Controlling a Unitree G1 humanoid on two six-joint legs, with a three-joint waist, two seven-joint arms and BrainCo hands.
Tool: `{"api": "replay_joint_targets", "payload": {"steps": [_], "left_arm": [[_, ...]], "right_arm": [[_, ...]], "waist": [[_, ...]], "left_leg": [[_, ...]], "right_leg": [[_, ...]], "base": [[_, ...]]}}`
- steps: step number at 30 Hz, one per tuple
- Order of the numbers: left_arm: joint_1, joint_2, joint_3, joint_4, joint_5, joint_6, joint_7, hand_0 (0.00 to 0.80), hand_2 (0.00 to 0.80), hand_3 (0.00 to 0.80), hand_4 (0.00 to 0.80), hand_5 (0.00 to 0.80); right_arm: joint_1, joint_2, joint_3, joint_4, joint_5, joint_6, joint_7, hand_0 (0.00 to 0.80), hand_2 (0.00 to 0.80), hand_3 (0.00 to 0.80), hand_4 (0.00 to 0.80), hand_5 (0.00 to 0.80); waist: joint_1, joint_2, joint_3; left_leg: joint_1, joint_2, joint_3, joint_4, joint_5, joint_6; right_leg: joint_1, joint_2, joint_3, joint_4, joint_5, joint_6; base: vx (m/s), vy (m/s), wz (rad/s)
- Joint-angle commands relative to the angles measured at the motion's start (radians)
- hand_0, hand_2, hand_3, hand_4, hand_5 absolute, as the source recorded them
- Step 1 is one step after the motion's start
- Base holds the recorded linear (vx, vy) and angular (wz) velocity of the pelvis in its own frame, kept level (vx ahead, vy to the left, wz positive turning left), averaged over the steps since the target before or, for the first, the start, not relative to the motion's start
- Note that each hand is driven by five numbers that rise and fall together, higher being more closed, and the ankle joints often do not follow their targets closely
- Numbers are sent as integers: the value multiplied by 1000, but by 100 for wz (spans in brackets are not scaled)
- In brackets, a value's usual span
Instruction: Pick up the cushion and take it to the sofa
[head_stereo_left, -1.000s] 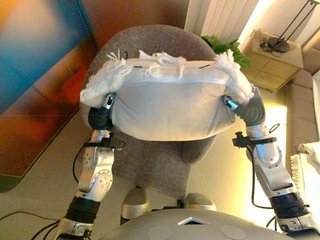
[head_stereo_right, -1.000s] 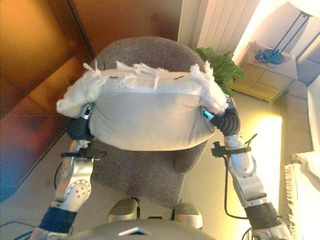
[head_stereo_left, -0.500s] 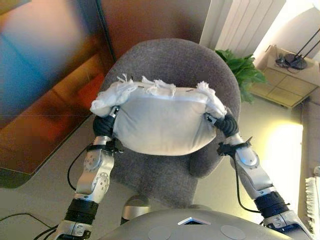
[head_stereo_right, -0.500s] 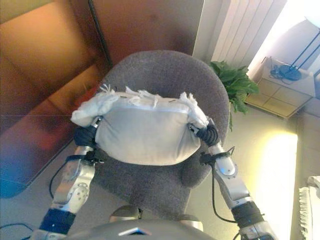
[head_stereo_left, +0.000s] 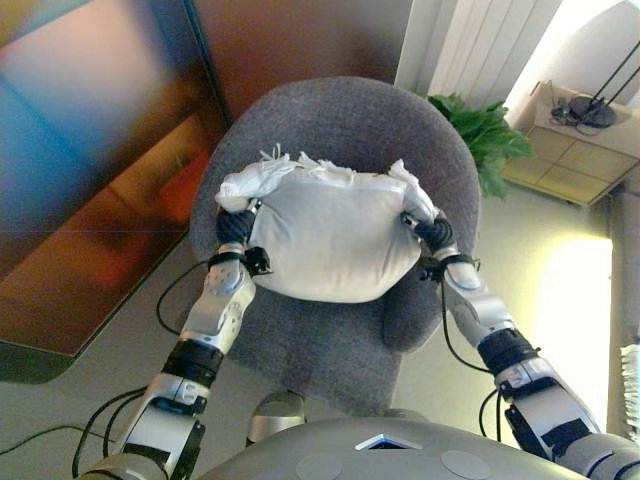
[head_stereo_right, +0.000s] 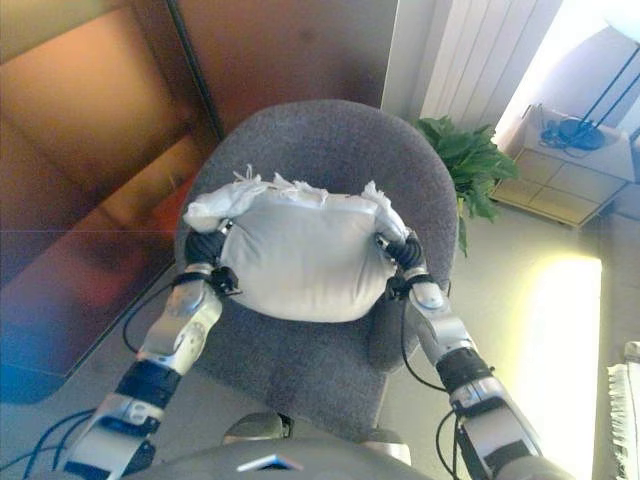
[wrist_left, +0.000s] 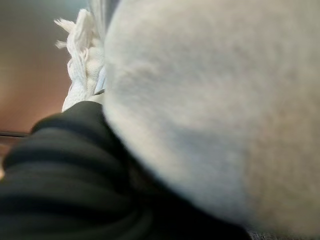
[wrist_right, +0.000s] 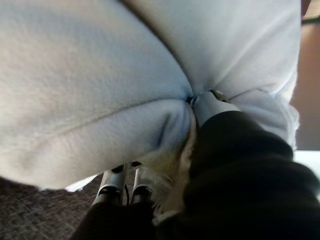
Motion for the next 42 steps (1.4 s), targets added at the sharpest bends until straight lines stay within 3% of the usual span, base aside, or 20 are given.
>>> {"api": "replay_joint_targets", "payload": {"steps": [1,6,9,11,16,25,26,28,29,31,33,34,36,39,42], "left_arm": [[-258,-73,-115,132,49,-17,-4,800,800,800,800,800],[-339,-91,-131,270,44,82,21,800,800,800,800,800],[-383,-115,-149,356,73,122,32,800,800,800,800,800],[-421,-121,-161,424,75,198,11,800,800,800,800,800],[-523,-130,-201,626,55,347,-36,800,800,800,800,800],[-747,-150,-223,832,-26,490,-17,800,800,800,800,800],[-758,-145,-222,851,-25,510,-28,596,596,596,596,596],[-780,-138,-224,890,-31,565,-53,289,289,289,289,289],[-791,-138,-227,910,-31,582,-68,0,0,0,0,0],[-817,-140,-234,939,-75,580,-61,0,0,0,0,0],[-836,-133,-221,953,-97,525,-50,0,0,0,0,0],[-847,-133,-221,950,-124,499,-44,0,0,0,0,0],[-857,-134,-216,943,-167,449,-35,0,0,0,0,0],[-880,-119,-187,892,-245,261,2,0,0,0,0,0],[-888,-92,-165,852,-286,174,39,0,0,0,0,0]], "right_arm": [[-241,63,39,-8,52,-15,-28,800,800,800,800,800],[-268,67,29,135,114,34,-30,800,800,800,800,800],[-295,73,9,253,140,99,7,800,800,800,800,800],[-331,67,4,354,164,182,28,800,800,800,800,800],[-429,60,-29,554,362,302,16,800,800,800,800,800],[-648,18,-31,669,495,329,24,800,800,800,800,800],[-655,10,-32,674,499,343,25,800,800,800,800,800],[-674,-4,-36,695,505,388,6,800,800,800,800,800],[-688,-15,-33,712,491,404,4,800,800,800,800,800],[-731,-38,-17,738,503,393,-2,800,800,800,800,800],[-758,-48,-23,746,476,368,-28,800,800,800,800,800],[-778,-56,-19,754,484,322,-34,718,718,718,718,718],[-799,-60,-29,743,490,253,-64,0,0,0,0,0],[-846,-81,-31,698,430,131,-131,0,0,0,0,0],[-861,-100,-41,681,423,58,-171,0,0,0,0,0]], "waist": [[-22,9,9],[-39,15,-14],[-45,17,-18],[-49,16,-14],[-68,18,-7],[-104,26,74],[-107,27,77],[-113,28,82],[-116,31,87],[-124,39,100],[-131,45,114],[-133,49,119],[-136,55,129],[-140,63,153],[-138,63,161]], "left_leg": [[74,14,89,10,-106,-19],[118,13,100,5,-116,-23],[127,13,105,6,-119,-25],[129,12,110,8,-120,-28],[139,13,121,6,-116,-33],[53,11,127,11,-97,-40],[52,12,129,12,-95,-41],[50,13,131,15,-93,-44],[47,14,132,15,-91,-46],[39,15,132,16,-84,-52],[34,15,133,16,-82,-54],[30,16,135,17,-81,-56],[20,15,133,18,-80,-58],[-6,17,130,15,-75,-64],[-17,21,129,16,-76,-68]], "right_leg": [[-67,-30,-17,1,70,20],[-33,-32,-14,1,65,25],[-28,-32,-8,1,68,28],[-26,-32,-5,1,69,29],[-23,-23,15,1,76,29],[-114,-22,53,6,89,29],[-115,-23,55,7,90,30],[-117,-25,58,9,89,30],[-121,-26,59,10,89,30],[-133,-26,66,13,94,29],[-140,-26,73,15,93,29],[-145,-26,77,16,93,29],[-154,-26,83,17,92,29],[-183,-26,93,16,91,33],[-193,-25,95,18,87,35]], "base": [[111,6,0],[157,1,1],[66,-9,-6],[35,-13,-16],[55,-18,-5],[-170,-14,-8],[0,0,0],[32,-11,-3],[-3,13,-5],[-29,39,-8],[-6,48,-13],[-5,48,-11],[-32,46,-6],[-63,34,-4],[-1,-1,-1]]}}
